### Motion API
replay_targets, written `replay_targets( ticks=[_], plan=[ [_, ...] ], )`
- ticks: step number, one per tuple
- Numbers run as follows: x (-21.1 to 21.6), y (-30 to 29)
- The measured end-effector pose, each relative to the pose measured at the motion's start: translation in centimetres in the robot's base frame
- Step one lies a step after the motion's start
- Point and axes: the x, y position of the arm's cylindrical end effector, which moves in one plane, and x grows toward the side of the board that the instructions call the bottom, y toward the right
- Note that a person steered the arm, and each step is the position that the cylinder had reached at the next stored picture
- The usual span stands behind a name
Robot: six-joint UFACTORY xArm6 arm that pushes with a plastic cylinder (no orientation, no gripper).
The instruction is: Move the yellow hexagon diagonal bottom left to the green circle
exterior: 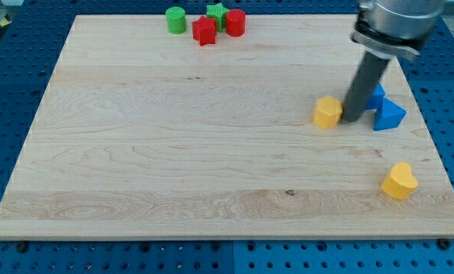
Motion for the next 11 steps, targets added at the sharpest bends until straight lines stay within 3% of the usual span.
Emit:
replay_targets(
  ticks=[2, 3, 4, 7, 9, 10, 11],
  plan=[
    [-0.4, -7.7],
    [2.1, -5.1],
    [2.4, -8.0],
    [-3.6, -27.6],
    [-6.0, -36.0],
    [-6.3, -34.1],
    [-3.3, -31.9]
  ],
)
